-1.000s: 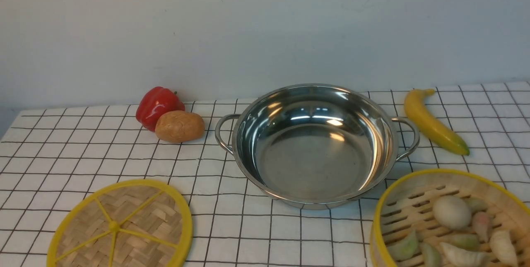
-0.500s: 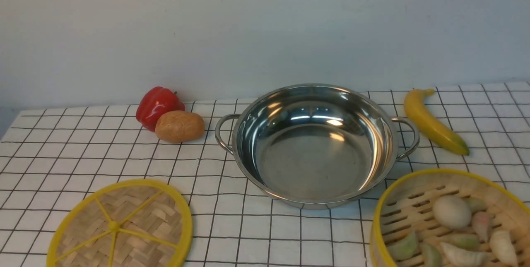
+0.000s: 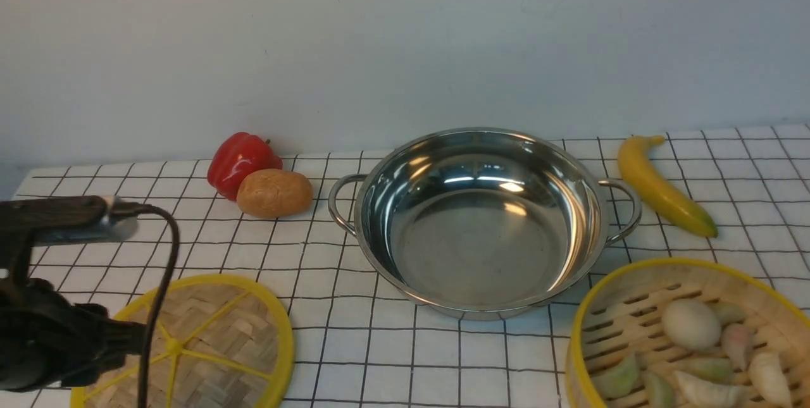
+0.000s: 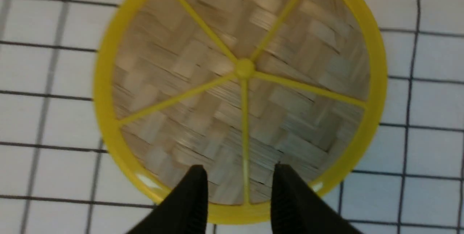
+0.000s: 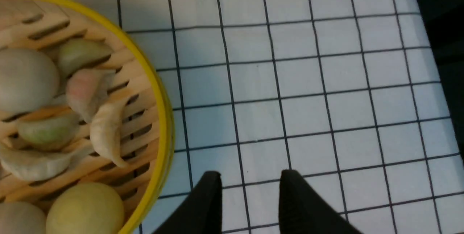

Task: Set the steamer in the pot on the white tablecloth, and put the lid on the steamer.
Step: 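Reach for and grasp the rim of the bamboo steamer holding the buns with the right gripper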

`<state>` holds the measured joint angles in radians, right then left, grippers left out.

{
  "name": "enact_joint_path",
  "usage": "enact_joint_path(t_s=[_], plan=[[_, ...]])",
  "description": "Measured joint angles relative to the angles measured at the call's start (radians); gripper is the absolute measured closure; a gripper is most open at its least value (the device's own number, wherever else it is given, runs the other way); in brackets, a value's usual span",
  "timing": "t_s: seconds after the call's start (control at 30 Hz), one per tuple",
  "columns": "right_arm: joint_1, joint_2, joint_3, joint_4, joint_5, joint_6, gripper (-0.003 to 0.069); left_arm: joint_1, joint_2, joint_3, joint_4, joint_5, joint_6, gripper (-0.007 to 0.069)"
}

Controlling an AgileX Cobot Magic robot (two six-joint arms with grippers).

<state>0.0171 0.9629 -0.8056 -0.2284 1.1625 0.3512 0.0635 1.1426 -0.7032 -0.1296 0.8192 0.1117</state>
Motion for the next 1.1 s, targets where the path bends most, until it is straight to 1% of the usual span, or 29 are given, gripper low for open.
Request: enact_joint_path(t_s=[0.1, 0.2, 0.4, 0.7, 0.77, 0.93, 1.03, 1.1], plan=[[0.000, 0.034, 0.050, 0.059, -0.062, -0.021, 0.0417, 0.000, 0.087, -0.002, -0.059, 0.001, 0.058, 0.0382], [0.000, 0.066, 0.099, 0.096, -0.134, -0.028, 0.0417, 0.000, 0.143, -0.002, -0.073, 0.000, 0.092, 0.0382], [0.000, 0.164, 0.153, 0.108, -0.222, -0.031, 0.0417, 0.000, 0.170, -0.003, -0.075, -0.015, 0.101, 0.0382], [-0.002, 0.289, 0.156, 0.133, -0.327, -0.031, 0.0417, 0.000, 0.170, -0.003, -0.084, -0.015, 0.101, 0.0382], [-0.011, 0.310, 0.156, 0.133, -0.337, -0.031, 0.0417, 0.000, 0.170, -0.003, -0.085, -0.015, 0.102, 0.0382], [-0.095, 0.371, 0.156, 0.134, -0.405, -0.031, 0.0417, 0.000, 0.170, -0.004, -0.088, -0.015, 0.102, 0.0382], [-0.118, 0.389, 0.156, 0.143, -0.417, -0.045, 0.0417, 0.000, 0.170, -0.005, -0.091, -0.015, 0.102, 0.0382], [-0.121, 0.403, 0.157, 0.172, -0.422, -0.070, 0.0417, 0.000, 0.170, -0.005, -0.094, -0.015, 0.102, 0.0382]])
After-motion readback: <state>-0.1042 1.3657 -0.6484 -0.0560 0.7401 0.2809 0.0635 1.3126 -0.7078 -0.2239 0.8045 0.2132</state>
